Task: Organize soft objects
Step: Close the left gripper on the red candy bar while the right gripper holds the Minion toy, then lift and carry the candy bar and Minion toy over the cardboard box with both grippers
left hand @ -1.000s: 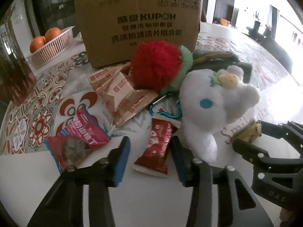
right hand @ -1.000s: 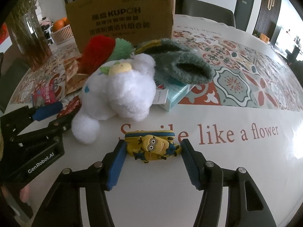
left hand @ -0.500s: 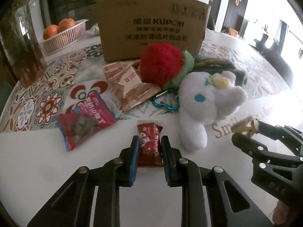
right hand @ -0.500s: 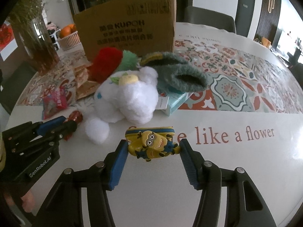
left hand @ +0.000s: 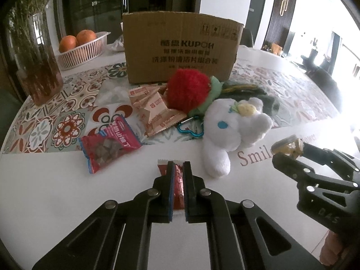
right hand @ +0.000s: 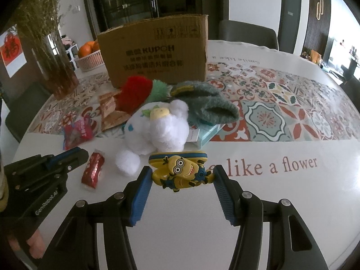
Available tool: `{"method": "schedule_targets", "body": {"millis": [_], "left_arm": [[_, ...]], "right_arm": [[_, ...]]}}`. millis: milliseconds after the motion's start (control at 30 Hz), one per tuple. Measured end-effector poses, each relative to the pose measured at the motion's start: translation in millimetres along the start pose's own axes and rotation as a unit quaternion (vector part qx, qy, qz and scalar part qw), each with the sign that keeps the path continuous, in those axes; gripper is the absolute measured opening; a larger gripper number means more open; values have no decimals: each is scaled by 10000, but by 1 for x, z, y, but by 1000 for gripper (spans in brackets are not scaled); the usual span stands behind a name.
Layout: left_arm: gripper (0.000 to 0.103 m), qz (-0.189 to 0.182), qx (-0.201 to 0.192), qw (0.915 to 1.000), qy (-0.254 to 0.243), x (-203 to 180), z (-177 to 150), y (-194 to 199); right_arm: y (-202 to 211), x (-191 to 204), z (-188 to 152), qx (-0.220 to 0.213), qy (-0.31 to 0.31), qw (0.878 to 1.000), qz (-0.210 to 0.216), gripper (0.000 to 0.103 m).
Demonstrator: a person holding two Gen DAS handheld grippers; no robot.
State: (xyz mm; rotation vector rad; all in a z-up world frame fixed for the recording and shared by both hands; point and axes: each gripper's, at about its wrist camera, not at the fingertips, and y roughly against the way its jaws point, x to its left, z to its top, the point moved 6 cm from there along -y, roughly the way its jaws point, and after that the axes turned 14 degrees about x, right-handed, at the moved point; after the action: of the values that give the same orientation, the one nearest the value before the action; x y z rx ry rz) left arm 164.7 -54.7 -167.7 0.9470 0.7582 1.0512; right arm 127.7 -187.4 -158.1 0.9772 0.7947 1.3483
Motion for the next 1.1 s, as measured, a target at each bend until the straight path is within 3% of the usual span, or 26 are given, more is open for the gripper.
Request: {"method": "schedule_targets", "body": {"millis": [33, 200, 267, 600, 700, 900, 1100], "left_arm": [[10, -14, 9, 10000, -13, 0, -1, 1], [34, -37, 163, 9998, -70, 1, -8, -5], [36, -62, 254, 9996, -86, 2, -9, -9], [34, 81, 620, 9980, -68, 1, -11, -40], [23, 208, 579, 9981, -84, 1, -10, -42], [22, 244, 543, 9982, -52, 1, -10, -40], [22, 271, 265, 9993, 28, 2, -5, -19]], "right_arm": [[-1, 1, -1, 32, -6, 10000, 31, 57], [-5, 6, -5, 106, 54, 9999, 29, 57], [-6, 7, -5, 122, 64, 9999, 27, 57], [-17, 2, -7, 266, 0, 9996, -19, 57], [-19, 1, -7, 289, -19, 9996, -8, 57], [-16, 2, -5, 230, 9, 9997, 1, 57], [-4, 3, 0, 87, 13, 9999, 70, 57]]}}
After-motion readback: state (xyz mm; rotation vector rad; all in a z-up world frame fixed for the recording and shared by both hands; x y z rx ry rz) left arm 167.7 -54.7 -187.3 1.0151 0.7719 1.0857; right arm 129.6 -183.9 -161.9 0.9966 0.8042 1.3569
